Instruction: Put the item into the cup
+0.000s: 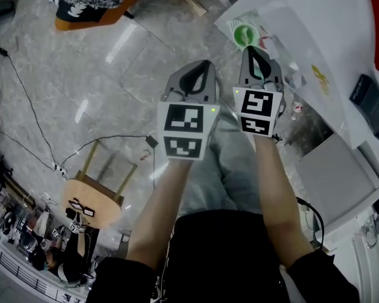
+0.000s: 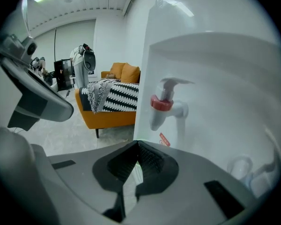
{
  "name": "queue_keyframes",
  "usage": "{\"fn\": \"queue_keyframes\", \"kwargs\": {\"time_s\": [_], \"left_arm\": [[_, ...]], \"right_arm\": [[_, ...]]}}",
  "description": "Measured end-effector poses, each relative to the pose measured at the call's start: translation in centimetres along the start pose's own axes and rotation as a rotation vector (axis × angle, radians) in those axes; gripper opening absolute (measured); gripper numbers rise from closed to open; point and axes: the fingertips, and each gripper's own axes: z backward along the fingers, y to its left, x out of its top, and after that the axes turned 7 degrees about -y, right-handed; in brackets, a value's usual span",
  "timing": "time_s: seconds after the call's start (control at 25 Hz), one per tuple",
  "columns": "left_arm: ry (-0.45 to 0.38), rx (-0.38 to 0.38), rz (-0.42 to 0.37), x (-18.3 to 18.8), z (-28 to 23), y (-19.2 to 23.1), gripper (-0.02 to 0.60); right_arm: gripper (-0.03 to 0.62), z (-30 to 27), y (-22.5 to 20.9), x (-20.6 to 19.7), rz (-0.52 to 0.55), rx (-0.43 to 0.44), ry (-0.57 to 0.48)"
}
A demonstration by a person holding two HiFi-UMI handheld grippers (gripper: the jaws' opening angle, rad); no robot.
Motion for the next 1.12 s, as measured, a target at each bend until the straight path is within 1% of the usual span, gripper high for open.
{"fn": "queue_keyframes", "kwargs": {"time_s": [0.08, 0.2, 0.36, 0.44, 0.52, 0.6, 0.72, 0.8, 0.88, 0.96, 1.04, 1.12], "left_arm": [[-0.008, 0.003, -0.023, 0.4, 0.1, -0.3, 0.014], [-0.029, 0.012, -0.048, 1.1, 0.5, -0.7, 0.014], [-0.064, 0.040, -0.084, 2.4, 1.5, -1.4, 0.014], [-0.082, 0.069, -0.085, 3.1, 2.3, -1.5, 0.014], [-0.093, 0.087, -0.068, 3.5, 3.4, -1.8, 0.014], [-0.108, 0.090, -0.061, 4.1, 4.6, -2.5, 0.014], [-0.138, 0.089, -0.078, 4.9, 6.3, -3.7, 0.014], [-0.158, 0.100, -0.082, 5.5, 8.0, -4.3, 0.014], [-0.180, 0.136, -0.079, 5.7, 10.6, -4.6, 0.014], [-0.197, 0.181, -0.090, 5.6, 13.7, -4.8, 0.014], [-0.212, 0.209, -0.094, 5.1, 16.7, -5.4, 0.014], [-0.235, 0.229, -0.064, 4.7, 19.4, -5.9, 0.014]], "right_arm": [[0.011, 0.7, 0.1, 0.3, -0.029, 0.006, 0.001], [0.011, 1.9, 0.2, 1.7, -0.084, 0.013, -0.026], [0.011, 3.6, 0.5, 3.3, -0.114, 0.027, -0.063], [0.011, 4.5, 0.4, 4.0, -0.124, 0.029, -0.072], [0.011, 5.7, 0.3, 4.5, -0.132, 0.025, -0.078], [0.011, 7.1, 0.4, 5.4, -0.138, 0.024, -0.096], [0.011, 9.1, 0.5, 6.5, -0.171, 0.019, -0.118], [0.011, 10.8, 0.7, 7.2, -0.224, 0.009, -0.132], [0.011, 13.1, 1.3, 7.9, -0.259, 0.010, -0.152], [0.011, 15.7, 2.3, 8.6, -0.272, 0.029, -0.171], [0.011, 18.3, 3.2, 9.3, -0.279, 0.039, -0.183], [0.011, 20.9, 4.0, 10.3, -0.270, 0.043, -0.204]]}}
